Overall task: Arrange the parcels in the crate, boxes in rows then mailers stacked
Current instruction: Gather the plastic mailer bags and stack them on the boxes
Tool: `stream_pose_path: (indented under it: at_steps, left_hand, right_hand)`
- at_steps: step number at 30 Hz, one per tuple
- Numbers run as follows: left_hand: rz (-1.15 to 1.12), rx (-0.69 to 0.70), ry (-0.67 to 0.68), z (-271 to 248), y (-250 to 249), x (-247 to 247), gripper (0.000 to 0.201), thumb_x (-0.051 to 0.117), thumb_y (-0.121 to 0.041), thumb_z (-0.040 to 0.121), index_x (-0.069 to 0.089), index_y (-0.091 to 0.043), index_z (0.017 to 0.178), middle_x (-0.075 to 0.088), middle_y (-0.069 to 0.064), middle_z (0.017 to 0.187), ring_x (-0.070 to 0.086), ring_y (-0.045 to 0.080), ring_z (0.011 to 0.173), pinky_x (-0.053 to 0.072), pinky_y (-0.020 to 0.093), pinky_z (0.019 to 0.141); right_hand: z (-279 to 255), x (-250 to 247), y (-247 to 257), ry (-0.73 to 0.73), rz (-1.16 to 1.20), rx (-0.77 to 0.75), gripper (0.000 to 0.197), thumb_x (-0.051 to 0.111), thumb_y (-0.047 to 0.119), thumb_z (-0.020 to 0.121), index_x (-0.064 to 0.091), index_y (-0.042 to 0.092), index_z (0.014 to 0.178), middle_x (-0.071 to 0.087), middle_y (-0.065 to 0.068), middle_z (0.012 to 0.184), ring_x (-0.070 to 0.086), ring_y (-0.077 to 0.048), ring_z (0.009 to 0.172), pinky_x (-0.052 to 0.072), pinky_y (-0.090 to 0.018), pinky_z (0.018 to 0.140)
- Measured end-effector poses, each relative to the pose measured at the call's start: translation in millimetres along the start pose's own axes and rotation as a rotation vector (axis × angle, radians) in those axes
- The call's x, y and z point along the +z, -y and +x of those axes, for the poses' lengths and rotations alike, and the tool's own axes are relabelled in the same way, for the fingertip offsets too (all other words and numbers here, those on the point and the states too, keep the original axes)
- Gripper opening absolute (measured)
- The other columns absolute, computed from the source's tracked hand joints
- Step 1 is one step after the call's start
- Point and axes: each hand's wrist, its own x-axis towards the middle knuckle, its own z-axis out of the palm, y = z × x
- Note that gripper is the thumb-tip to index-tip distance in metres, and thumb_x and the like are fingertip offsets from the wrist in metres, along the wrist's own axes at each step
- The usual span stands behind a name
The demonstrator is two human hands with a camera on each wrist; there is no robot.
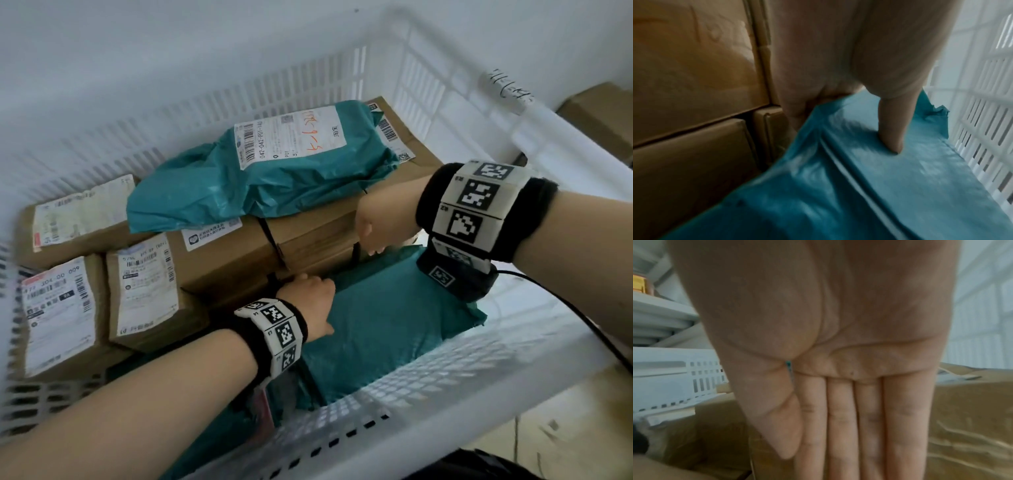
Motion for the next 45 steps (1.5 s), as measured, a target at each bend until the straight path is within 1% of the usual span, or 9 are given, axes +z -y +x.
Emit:
stream_pose_path:
  at_steps: [6, 12, 17, 24, 30, 36, 39, 42, 45]
  left_hand:
    - [-0.13, 0.132, 0.002, -16.1, -1.8, -19.5, 0.042, 0.059, -0.042, 0.087, 0.056, -0.014, 0.118, 0.055, 0.01, 0.117, 0.055, 0.026, 0.108, 0.045, 0.03, 0.087]
    - [-0.204, 0.088, -0.176, -47.9, 13.7, -65.0, 0.033, 0.059, -0.043, 0.087, 0.061, -0.017, 0.106, 0.064, 0.002, 0.108, 0.059, 0.02, 0.102, 0.042, 0.025, 0.075]
    - [-0.32, 0.078, -0.337, -84.2, 31.4, -107.5, 0.032, 0.07, -0.042, 0.078, 0.066, -0.019, 0.099, 0.067, -0.002, 0.095, 0.059, 0.014, 0.087, 0.041, 0.022, 0.07]
    - [-0.219, 0.016, -0.608, -137.0, 55.1, -175.3, 0.02, 0.071, -0.044, 0.076, 0.058, -0.028, 0.077, 0.054, -0.009, 0.067, 0.055, 0.016, 0.073, 0.039, 0.025, 0.06]
    - [-0.104, -0.063, -0.987, -166.1, 72.2, -212.0, 0.019, 0.058, -0.039, 0.087, 0.065, -0.028, 0.101, 0.059, -0.008, 0.086, 0.053, 0.015, 0.085, 0.044, 0.029, 0.073]
    - [0.015, -0.097, -1.187, -138.5, 80.8, -179.6, 0.037, 0.047, -0.017, 0.095, 0.058, -0.035, 0.126, 0.064, -0.007, 0.115, 0.056, 0.019, 0.106, 0.045, 0.031, 0.081]
    - [0.082, -0.161, -1.019, -111.9, 84.5, -147.9, 0.049, 0.042, -0.014, 0.097, 0.039, -0.031, 0.142, 0.048, -0.004, 0.142, 0.044, 0.021, 0.127, 0.037, 0.034, 0.104]
    - [0.052, -0.202, -0.678, -90.0, 86.4, -118.6, 0.062, 0.044, -0.035, 0.096, 0.015, -0.028, 0.151, 0.026, 0.004, 0.155, 0.03, 0.026, 0.139, 0.03, 0.04, 0.114]
    - [0.038, -0.223, -0.599, -83.7, 82.0, -107.6, 0.074, 0.041, -0.055, 0.092, 0.01, -0.026, 0.152, 0.017, 0.006, 0.158, 0.02, 0.027, 0.144, 0.022, 0.043, 0.118]
  right_hand:
    - [-7.3, -7.2, -1.4, -0.084, -0.028, -0.067, 0.03, 0.051, 0.028, 0.093, 0.07, 0.012, 0.109, 0.07, -0.004, 0.113, 0.064, -0.022, 0.098, 0.047, -0.028, 0.08]
    - [-27.0, -11.1, 0.8, -0.187, -0.031, -0.087, 0.046, 0.06, 0.052, 0.082, 0.07, 0.012, 0.102, 0.071, -0.003, 0.104, 0.064, -0.022, 0.09, 0.051, -0.031, 0.081]
    - [-50.8, -18.7, -1.2, -0.411, -0.016, -0.034, 0.048, 0.066, 0.046, 0.079, 0.062, 0.017, 0.116, 0.064, -0.003, 0.112, 0.059, -0.024, 0.102, 0.049, -0.034, 0.091]
    - [-94.3, -60.7, 1.4, -0.757, 0.069, -0.027, 0.03, 0.064, 0.038, 0.084, 0.062, 0.011, 0.097, 0.049, 0.001, 0.081, 0.047, -0.02, 0.081, 0.032, -0.025, 0.07]
    - [-111.2, -101.5, 11.5, -1.166, 0.137, -0.071, 0.019, 0.059, 0.023, 0.088, 0.068, 0.015, 0.102, 0.066, -0.004, 0.09, 0.059, -0.028, 0.091, 0.047, -0.034, 0.076]
    - [-67.6, -86.3, 19.3, -1.324, 0.038, -0.074, 0.023, 0.05, 0.012, 0.091, 0.068, 0.015, 0.105, 0.071, -0.004, 0.103, 0.063, -0.03, 0.098, 0.05, -0.04, 0.085]
    - [-34.2, -63.8, 14.8, -1.164, -0.081, -0.028, 0.032, 0.046, 0.01, 0.092, 0.059, 0.023, 0.119, 0.065, 0.002, 0.114, 0.058, -0.024, 0.11, 0.046, -0.037, 0.095]
    - [-12.6, -42.1, 10.9, -0.962, -0.104, 0.011, 0.051, 0.045, 0.012, 0.094, 0.037, 0.03, 0.142, 0.042, 0.005, 0.145, 0.033, -0.019, 0.139, 0.025, -0.034, 0.114]
    - [-10.8, -34.7, 12.9, -0.85, -0.13, -0.007, 0.059, 0.048, 0.021, 0.094, 0.024, 0.029, 0.148, 0.026, 0.004, 0.154, 0.019, -0.02, 0.145, 0.016, -0.035, 0.118]
